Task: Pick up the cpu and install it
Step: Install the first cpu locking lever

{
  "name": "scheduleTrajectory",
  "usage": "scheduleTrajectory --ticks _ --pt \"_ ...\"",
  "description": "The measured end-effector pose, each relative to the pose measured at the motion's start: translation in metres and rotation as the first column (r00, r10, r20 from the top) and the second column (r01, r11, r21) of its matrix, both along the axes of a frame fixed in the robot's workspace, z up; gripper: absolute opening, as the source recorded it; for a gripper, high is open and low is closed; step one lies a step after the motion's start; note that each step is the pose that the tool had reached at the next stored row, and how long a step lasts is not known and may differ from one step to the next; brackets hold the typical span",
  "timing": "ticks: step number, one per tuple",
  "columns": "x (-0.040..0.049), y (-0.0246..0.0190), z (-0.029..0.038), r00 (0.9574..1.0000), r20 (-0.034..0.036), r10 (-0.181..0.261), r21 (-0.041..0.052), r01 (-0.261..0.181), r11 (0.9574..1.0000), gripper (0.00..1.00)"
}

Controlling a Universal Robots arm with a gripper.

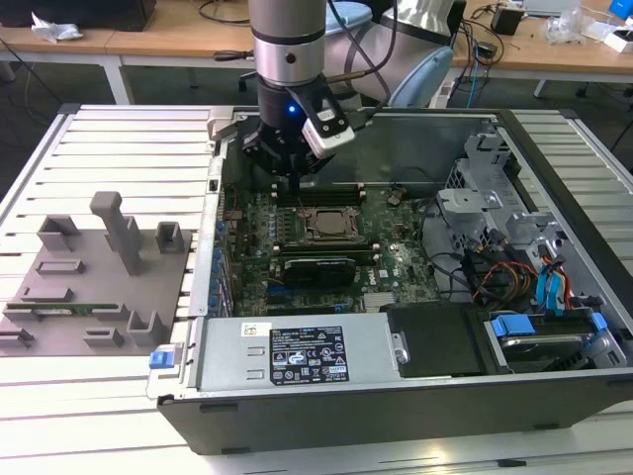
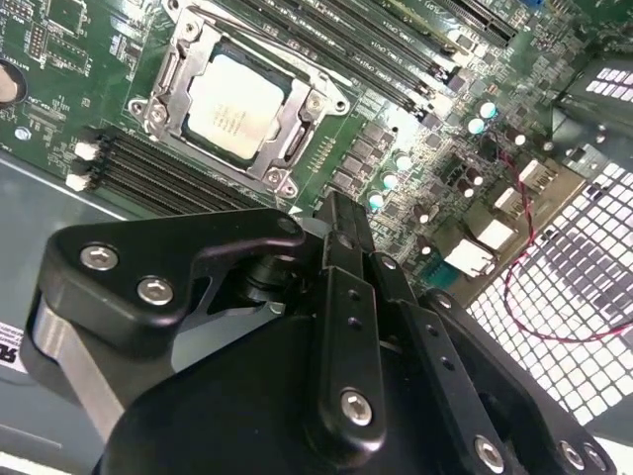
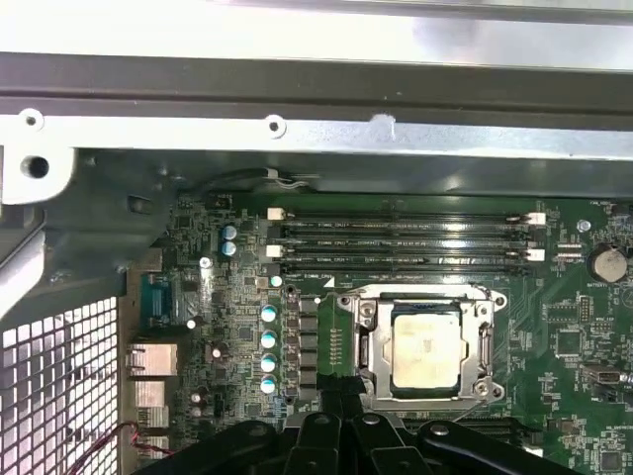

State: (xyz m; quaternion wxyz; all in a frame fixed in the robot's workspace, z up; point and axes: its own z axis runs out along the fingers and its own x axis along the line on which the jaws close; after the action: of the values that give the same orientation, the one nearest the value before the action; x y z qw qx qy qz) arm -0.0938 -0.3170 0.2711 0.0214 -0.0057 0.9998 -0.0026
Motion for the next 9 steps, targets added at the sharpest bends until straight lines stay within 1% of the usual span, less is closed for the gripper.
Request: scheduleTrajectory --ticks 2,4,5,7,8,9 --pt "-0.0025 -0.0001 -0.0014 1.0 0.0008 0.0 0.001 0.0 1.0 0.11" --pt "-0.0076 0.0 -0.0029 1.0 0.0029 0.0 0.0043 0.0 1.0 0.11" --pt "-0.0105 0.0 -0.0033 1.0 0.0038 0.0 0.0119 0.0 0.9999 0.11" --pt "-0.013 0.0 -0.0036 1.0 0.0049 0.0 0.029 0.0 0.9996 0.11" --pt "-0.0143 0.0 -0.0037 1.0 0.0059 0.0 0.0479 0.0 0.9989 0.11" --pt "-0.0151 0.0 -0.0037 1.0 0.0066 0.0 0.0613 0.0 0.9981 0.11"
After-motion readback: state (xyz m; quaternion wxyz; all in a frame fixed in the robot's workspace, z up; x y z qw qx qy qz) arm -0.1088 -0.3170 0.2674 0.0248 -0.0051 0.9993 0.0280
